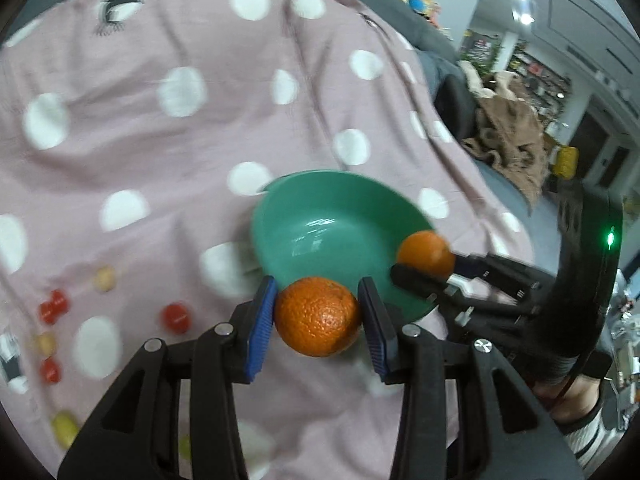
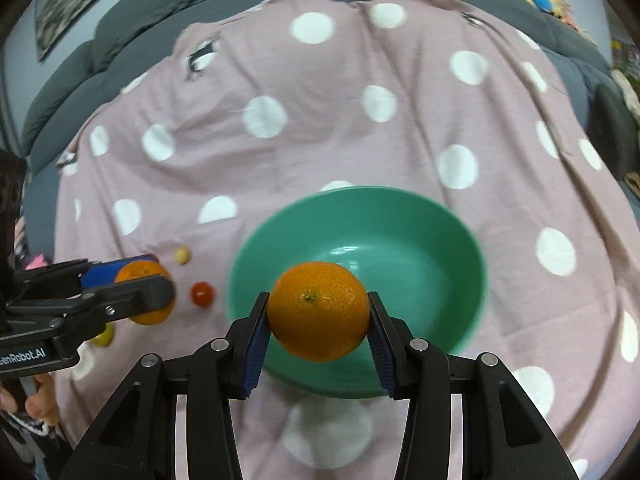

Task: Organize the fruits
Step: 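Carry both oranges over the green bowl and open both tools to drop them, then withdraw both open tools from the bowl toward the remaining fruit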

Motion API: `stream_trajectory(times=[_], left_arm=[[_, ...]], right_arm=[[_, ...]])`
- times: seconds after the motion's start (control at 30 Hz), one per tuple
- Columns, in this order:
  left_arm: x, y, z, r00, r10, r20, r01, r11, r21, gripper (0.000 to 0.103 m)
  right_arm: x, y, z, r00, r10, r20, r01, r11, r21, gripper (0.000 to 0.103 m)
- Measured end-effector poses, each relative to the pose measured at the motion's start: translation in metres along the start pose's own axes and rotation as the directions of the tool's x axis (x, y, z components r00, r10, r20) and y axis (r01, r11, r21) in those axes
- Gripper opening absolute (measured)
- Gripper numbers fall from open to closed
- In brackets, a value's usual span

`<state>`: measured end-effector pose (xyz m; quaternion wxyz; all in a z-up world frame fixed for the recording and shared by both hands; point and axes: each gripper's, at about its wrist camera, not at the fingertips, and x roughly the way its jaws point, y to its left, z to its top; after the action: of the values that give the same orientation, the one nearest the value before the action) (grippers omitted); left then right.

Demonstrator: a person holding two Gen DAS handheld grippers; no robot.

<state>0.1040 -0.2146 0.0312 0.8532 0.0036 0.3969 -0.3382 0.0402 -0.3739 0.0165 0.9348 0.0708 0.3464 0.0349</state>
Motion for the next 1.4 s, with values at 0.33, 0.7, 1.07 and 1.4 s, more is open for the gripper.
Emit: stream_trajectory(times=[0.33, 0.7, 1.07, 1.4], left_arm=[[0.059, -0.014, 0.013, 0.995, 0.015, -0.097, -0.014, 1.000, 0.013, 0.042], [0.053, -0.009, 0.006, 0.994, 0.053, -0.092, -0.052, 0.999, 0.009, 0.071], [-0.021, 0.021, -0.045, 0.986, 0.162, -0.041, -0.164, 0.985, -0.055, 0.087], [-0.098, 0.089, -0.137, 0.950, 0.294, -0.104, -0.311, 0.920, -0.237, 0.087]], right_arm=[[0.016, -0.014, -0.008, 0.996, -0.073, -0.055, 0.072, 0.997, -0.020, 0.048], [0.016, 0.003, -0.011, 0.988, -0.140, -0.071, 0.132, 0.985, -0.107, 0.050], [-0.019, 0.020, -0.023, 1.000, -0.014, -0.028, 0.012, 0.998, -0.054, 0.050], [-0.017, 0.069, -0.052, 0.985, 0.113, -0.128, -0.127, 0.986, -0.104, 0.050]])
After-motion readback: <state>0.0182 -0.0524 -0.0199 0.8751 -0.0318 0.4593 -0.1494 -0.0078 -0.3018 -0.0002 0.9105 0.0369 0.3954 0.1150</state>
